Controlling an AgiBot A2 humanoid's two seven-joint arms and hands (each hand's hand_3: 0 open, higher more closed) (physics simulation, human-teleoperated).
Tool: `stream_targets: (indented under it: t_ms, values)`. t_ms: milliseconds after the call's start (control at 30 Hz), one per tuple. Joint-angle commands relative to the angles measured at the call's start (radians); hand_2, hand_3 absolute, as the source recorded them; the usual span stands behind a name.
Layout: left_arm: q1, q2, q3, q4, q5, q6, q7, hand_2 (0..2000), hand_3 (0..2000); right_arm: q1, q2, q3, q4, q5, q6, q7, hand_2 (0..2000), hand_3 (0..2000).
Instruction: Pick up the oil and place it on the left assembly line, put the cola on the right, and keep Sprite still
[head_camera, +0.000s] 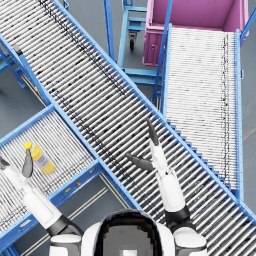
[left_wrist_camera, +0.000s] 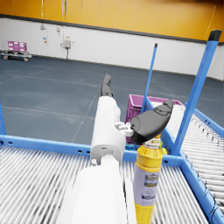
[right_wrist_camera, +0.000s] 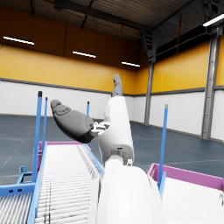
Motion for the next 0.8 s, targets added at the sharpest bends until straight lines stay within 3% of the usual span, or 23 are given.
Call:
stream_targets:
  t_ms: [33, 133, 367, 533, 800]
  values:
    - [-0.004, 0.003, 0.078, -0.074, 0.0, 0.0, 0.0, 0, 0, 0.006, -0.004, -0.065, -0.003, 0.0, 0.0, 0.0, 0, 0]
    - [-0.008, 0.004, 0.197, -0.105, 0.0, 0.001, 0.0, 0, 0, 0.023, -0.011, -0.167, -0.013, 0.0, 0.0, 0.0, 0, 0]
    - [0.066, -0.068, 0.423, -0.096, 0.001, 0.002, 0.0, 0, 0, 0.045, -0.01, -0.343, -0.023, 0.0, 0.0, 0.0, 0, 0]
    - [0.159, -0.11, 0.581, -0.076, 0.001, 0.002, 0.0, 0, 0, 0.053, -0.005, -0.41, -0.042, -0.001, 0.0, 0.0, 0, 0]
    - [0.169, -0.092, 0.637, -0.101, 0.001, 0.002, 0.0, 0, 0, 0.032, -0.006, -0.421, -0.04, -0.001, 0.0, 0.0, 0, 0]
